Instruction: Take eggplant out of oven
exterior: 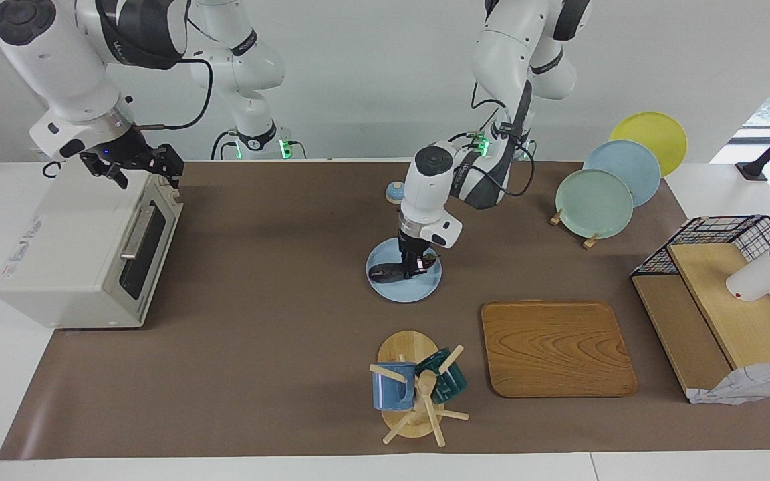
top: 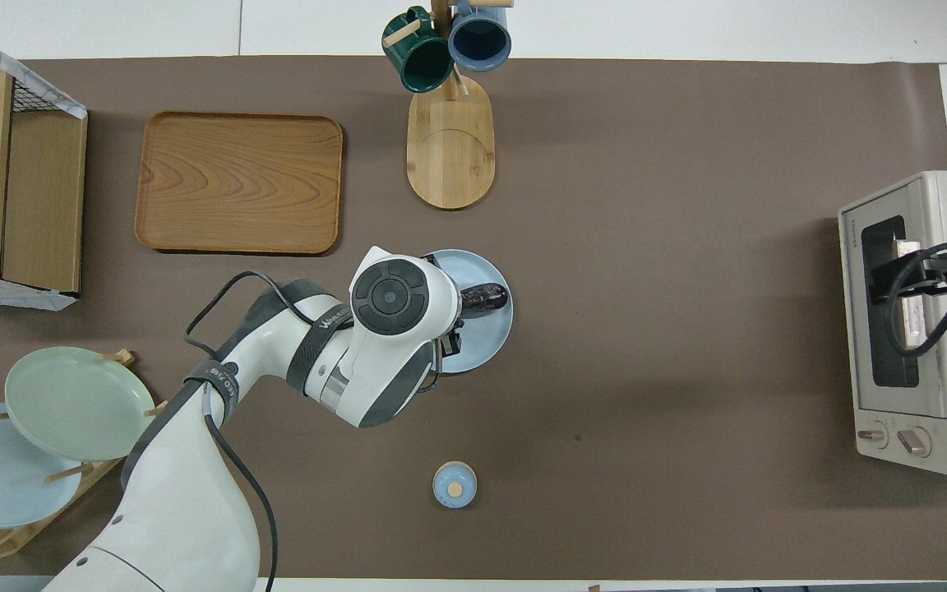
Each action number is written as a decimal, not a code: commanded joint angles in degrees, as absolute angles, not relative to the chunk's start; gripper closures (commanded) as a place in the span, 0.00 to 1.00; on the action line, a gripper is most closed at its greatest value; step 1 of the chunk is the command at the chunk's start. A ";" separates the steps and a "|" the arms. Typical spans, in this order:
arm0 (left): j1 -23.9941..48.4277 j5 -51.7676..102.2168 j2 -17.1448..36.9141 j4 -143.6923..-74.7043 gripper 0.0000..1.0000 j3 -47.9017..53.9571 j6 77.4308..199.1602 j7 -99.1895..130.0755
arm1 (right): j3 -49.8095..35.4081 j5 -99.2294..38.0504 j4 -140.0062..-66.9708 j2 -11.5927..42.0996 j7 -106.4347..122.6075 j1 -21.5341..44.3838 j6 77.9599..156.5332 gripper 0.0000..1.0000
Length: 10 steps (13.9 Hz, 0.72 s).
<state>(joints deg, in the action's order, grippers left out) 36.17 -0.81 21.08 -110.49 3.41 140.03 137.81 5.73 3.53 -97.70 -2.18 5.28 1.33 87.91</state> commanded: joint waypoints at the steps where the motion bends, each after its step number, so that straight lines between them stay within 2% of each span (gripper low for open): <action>1: 34.73 -2.29 18.03 -109.95 1.00 3.16 139.14 132.83 | 5.80 3.69 -98.09 -2.99 6.59 1.23 87.89 0.00; 4: 30.25 -1.94 15.73 -106.81 1.00 3.69 133.97 121.60 | 3.62 3.69 -98.26 -2.38 6.59 -1.66 89.46 0.00; 6: 26.83 2.43 16.61 -100.93 1.00 3.52 129.31 105.82 | 3.34 3.78 -97.74 -1.59 6.68 -2.20 89.74 0.00; 10: 16.37 10.18 19.07 -93.71 1.00 3.60 122.10 70.57 | 2.99 7.53 -96.68 -0.62 6.68 -1.58 89.21 0.00</action>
<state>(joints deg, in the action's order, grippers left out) 20.98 7.22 16.46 -98.29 2.93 126.24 86.09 3.98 4.43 -97.52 -1.57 5.30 -1.11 88.94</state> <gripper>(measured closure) 0.731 0.000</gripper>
